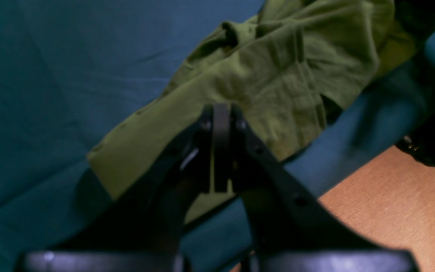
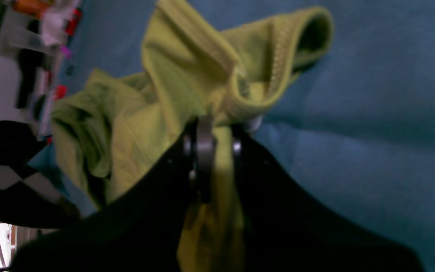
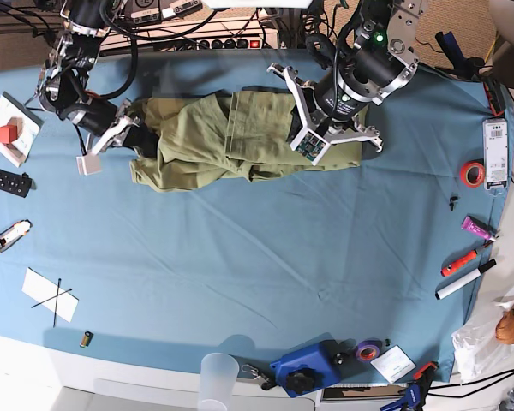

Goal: Layout the t-shirt on the table in an organized manner, then fold the t-shirt properly
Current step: 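Grasp the opposite shirt end with the right gripper and fold it over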

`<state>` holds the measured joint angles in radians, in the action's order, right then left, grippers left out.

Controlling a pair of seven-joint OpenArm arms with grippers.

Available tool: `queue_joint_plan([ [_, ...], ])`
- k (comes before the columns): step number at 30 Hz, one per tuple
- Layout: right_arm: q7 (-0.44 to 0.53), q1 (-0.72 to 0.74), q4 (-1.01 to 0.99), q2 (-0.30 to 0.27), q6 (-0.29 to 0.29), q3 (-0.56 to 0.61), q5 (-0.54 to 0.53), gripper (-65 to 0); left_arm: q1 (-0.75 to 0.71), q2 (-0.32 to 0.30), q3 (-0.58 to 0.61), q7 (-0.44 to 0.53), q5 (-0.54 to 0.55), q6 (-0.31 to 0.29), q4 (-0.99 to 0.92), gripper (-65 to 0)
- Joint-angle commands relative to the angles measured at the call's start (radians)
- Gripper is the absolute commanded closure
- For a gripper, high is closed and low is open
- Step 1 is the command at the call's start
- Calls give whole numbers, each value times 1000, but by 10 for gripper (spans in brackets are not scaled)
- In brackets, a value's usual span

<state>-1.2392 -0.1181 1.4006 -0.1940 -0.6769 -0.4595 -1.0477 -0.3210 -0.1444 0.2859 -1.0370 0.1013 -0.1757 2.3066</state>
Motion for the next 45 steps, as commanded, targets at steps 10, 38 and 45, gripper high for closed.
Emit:
queue_joint_plan([
  [10, 76, 195, -1, -124, 79, -245, 362, 0, 2, 3, -1, 12, 7, 0, 19, 0],
  [38, -142, 139, 524, -77, 79, -230, 160, 0, 2, 3, -1, 5, -364, 143, 19, 0],
  [45, -98, 74, 589, -11, 67, -5, 154, 0, 2, 3, -1, 4, -364, 220, 19, 0],
])
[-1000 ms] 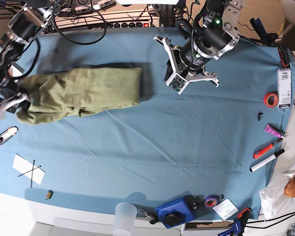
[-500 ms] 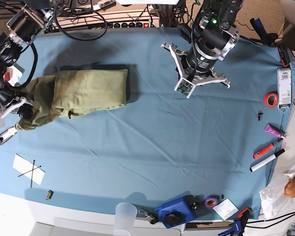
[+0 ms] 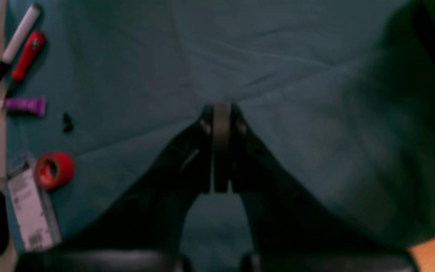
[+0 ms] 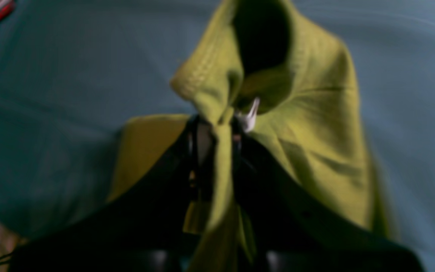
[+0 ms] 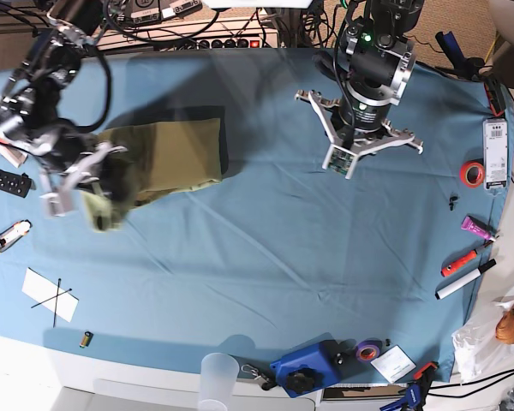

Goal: Layout the t-shirt on the table in an organized manner, then fold the t-shirt properly
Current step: 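Grasp the opposite shirt end with the right gripper and fold it over, then adjust the folded bundle with both grippers and release it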

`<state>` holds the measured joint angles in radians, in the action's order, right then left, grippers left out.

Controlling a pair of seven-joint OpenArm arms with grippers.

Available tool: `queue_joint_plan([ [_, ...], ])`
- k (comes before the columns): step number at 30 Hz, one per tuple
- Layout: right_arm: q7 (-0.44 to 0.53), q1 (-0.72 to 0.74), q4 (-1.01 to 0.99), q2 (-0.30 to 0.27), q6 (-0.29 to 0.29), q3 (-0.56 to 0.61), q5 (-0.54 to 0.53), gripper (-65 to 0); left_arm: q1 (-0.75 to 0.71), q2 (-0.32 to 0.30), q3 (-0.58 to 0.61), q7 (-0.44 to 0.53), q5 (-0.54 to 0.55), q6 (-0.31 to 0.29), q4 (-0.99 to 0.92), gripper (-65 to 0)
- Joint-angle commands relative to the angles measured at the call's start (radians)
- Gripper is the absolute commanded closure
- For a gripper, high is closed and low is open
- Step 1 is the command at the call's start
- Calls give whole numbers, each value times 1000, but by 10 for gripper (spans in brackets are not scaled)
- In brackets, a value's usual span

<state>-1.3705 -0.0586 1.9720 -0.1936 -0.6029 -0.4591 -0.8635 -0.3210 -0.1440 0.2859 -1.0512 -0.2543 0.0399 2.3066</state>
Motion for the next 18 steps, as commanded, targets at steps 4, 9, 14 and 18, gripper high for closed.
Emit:
queue_joint_plan([
  [4, 89, 14, 18, 3, -2, 150, 84, 0, 2, 2, -1, 14, -22, 32, 19, 0],
  [9, 118, 14, 18, 3, 72, 343, 277, 0, 2, 2, -1, -4, -106, 31, 19, 0],
  [14, 114, 14, 18, 2, 106, 460, 451, 0, 2, 2, -1, -4, -113, 31, 19, 0],
  [18, 114, 14, 18, 2, 98, 516, 465, -114, 2, 2, -1, -4, -113, 31, 19, 0],
])
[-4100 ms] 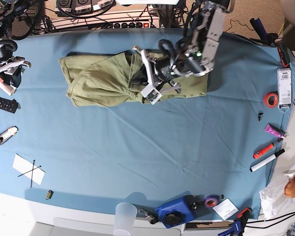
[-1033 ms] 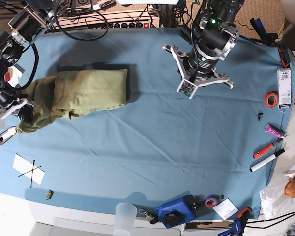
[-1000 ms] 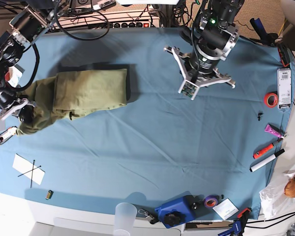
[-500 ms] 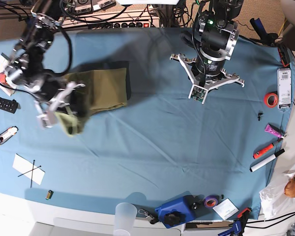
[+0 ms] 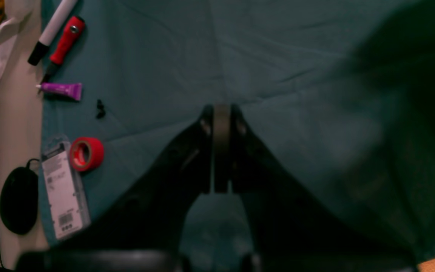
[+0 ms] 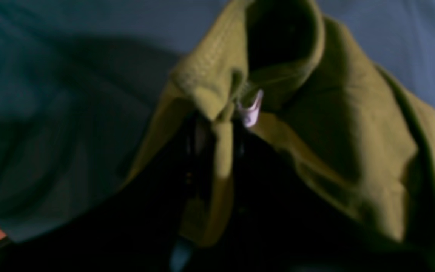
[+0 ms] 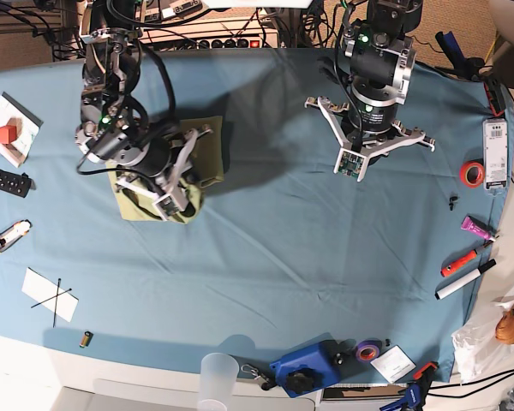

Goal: Layout the t-shirt on the table in an organized manner, then fold the t-shirt properly
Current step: 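Adjust the folded bundle with both grippers and release it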

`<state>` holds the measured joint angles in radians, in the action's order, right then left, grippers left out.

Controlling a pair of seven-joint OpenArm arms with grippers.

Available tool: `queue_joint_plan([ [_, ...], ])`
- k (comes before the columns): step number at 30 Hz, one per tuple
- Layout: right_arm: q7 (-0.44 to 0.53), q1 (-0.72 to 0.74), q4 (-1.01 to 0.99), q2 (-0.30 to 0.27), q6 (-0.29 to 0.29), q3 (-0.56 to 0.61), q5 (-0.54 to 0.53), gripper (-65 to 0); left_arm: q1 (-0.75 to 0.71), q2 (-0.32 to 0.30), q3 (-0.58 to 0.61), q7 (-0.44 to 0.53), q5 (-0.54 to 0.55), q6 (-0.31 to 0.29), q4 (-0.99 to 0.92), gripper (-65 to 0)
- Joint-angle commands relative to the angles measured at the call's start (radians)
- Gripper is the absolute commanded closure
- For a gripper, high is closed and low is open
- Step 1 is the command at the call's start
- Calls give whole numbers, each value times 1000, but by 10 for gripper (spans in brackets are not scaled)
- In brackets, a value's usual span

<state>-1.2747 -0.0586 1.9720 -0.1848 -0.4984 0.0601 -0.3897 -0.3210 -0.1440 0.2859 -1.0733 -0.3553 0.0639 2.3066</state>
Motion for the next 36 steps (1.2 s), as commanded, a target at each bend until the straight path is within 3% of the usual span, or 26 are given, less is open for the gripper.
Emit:
queue_joint_plan([
  [1, 19, 14, 18, -6, -6, 7, -9, -150, 2, 2, -1, 18, -12, 7, 19, 0],
  [3, 18, 14, 18, -7, -6, 24, -10, -189, 2, 2, -1, 18, -12, 7, 19, 0],
  [8, -57, 14, 69, -7, -3, 32, -46, -189, 2, 2, -1, 9, -39, 8, 19, 0],
  [14, 17, -26, 274, -7, -6, 29, -45, -189, 2, 2, -1, 6, -91, 8, 19, 0],
  [18, 76, -69, 376, -7, -1, 26, 58, -189, -1, 2, -1, 7, -90, 29, 19, 0],
  [20, 93, -80, 384, -7, 36, -7, 127, -177, -2, 2, -1, 6, -89, 53, 19, 0],
  [22, 104, -80, 384, -7, 81, -71, 179, -109, -3, 2, -1, 11, -61, 47, 19, 0],
  [25, 130, -80, 384, -7, 127, -216, 188, -13, -3, 2, 0, 74, 130, -53, 19, 0],
  [29, 131, -80, 336, -7, 167, -403, 159, 0, 0, 3, 0, 274, 445, -241, 18, 0],
  [33, 95, -80, 190, -13, 152, -523, 26, 0, 33, 8, 0, 375, 529, -359, 3, 0],
  [36, 97, -80, 72, -14, 85, -581, -53, 0, 75, 14, 0, 385, 533, -379, -56, 0],
])
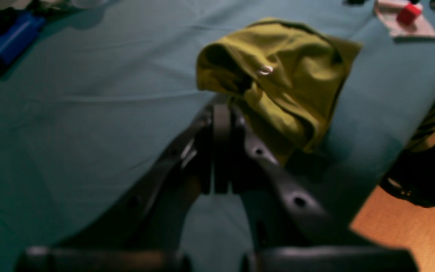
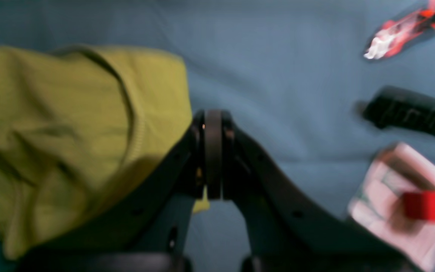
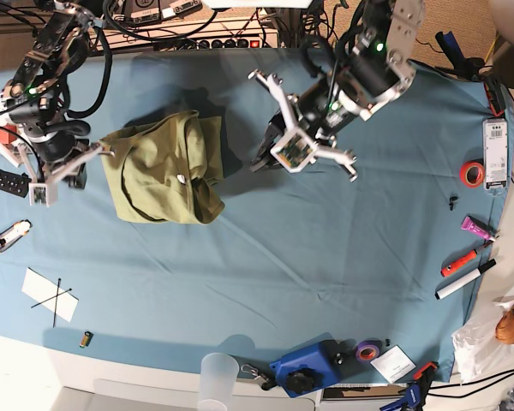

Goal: Layout the t-shirt on the table in an organized manner, then fold the t-shirt properly
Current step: 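Adjust the folded bundle with both grippers and release it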

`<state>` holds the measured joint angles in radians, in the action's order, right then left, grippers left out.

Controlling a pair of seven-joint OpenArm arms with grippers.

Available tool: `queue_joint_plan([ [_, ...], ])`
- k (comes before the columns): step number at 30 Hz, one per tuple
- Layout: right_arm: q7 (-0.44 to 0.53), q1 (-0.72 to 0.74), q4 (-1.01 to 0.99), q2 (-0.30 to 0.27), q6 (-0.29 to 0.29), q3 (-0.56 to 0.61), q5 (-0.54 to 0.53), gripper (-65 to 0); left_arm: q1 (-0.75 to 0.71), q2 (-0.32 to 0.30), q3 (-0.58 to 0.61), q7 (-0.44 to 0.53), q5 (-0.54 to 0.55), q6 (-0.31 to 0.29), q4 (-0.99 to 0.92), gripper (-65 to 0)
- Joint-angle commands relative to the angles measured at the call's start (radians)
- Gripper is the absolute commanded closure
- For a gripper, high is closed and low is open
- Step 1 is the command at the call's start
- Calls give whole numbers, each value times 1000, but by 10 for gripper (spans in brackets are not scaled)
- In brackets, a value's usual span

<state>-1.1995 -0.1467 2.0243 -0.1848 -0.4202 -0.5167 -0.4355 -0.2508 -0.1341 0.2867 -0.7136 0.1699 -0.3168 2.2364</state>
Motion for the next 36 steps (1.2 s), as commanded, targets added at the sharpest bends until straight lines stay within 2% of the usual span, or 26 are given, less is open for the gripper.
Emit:
queue_joint_plan([
  [1, 21, 8, -15, -14, -20, -18, -45, 0, 19, 4, -1, 28, 13, 2, -15, 0],
  [6, 23, 9, -206, -12, -151, -10, -269, 0, 79, 4, -1, 27, 34, 1, -158, 0],
  [12, 50, 11, -439, -12, -166, 85, -240, 0, 91, 4, -1, 27, 33, 2, -176, 0],
  [16, -11, 11, -362, -19, -167, 46, -371, 0, 90, 3, -1, 26, 33, 2, -176, 0],
  [19, -52, 11, -213, -32, -167, -7, -493, 0, 90, 3, -1, 26, 33, 2, -176, 0],
  [22, -52, 12, -56, -31, -168, -42, -591, 0, 90, 3, -1, 26, 33, 2, -176, 0],
  [25, -19, 24, 6, -28, -204, -20, -577, 0, 91, 3, -1, 8, 32, 5, -176, 0],
  [27, -3, 40, -17, -28, -204, 29, -540, 0, 90, 3, -10, -37, 11, 13, -171, 0],
  [29, 25, 56, -68, -28, -204, 96, -488, 0, 90, 3, -30, -87, -30, 62, -166, 0],
  [32, 153, 77, -181, -28, -204, 193, -370, 0, 90, 3, -89, -140, -62, 158, -165, 0],
  [34, 225, 95, -259, -28, -204, 251, -295, 0, 90, 3, -146, -160, -62, 180, -165, 0],
  [36, 230, 121, -334, -28, -204, 309, -251, 0, 90, 3, -212, -170, -61, 179, -165, 0],
])
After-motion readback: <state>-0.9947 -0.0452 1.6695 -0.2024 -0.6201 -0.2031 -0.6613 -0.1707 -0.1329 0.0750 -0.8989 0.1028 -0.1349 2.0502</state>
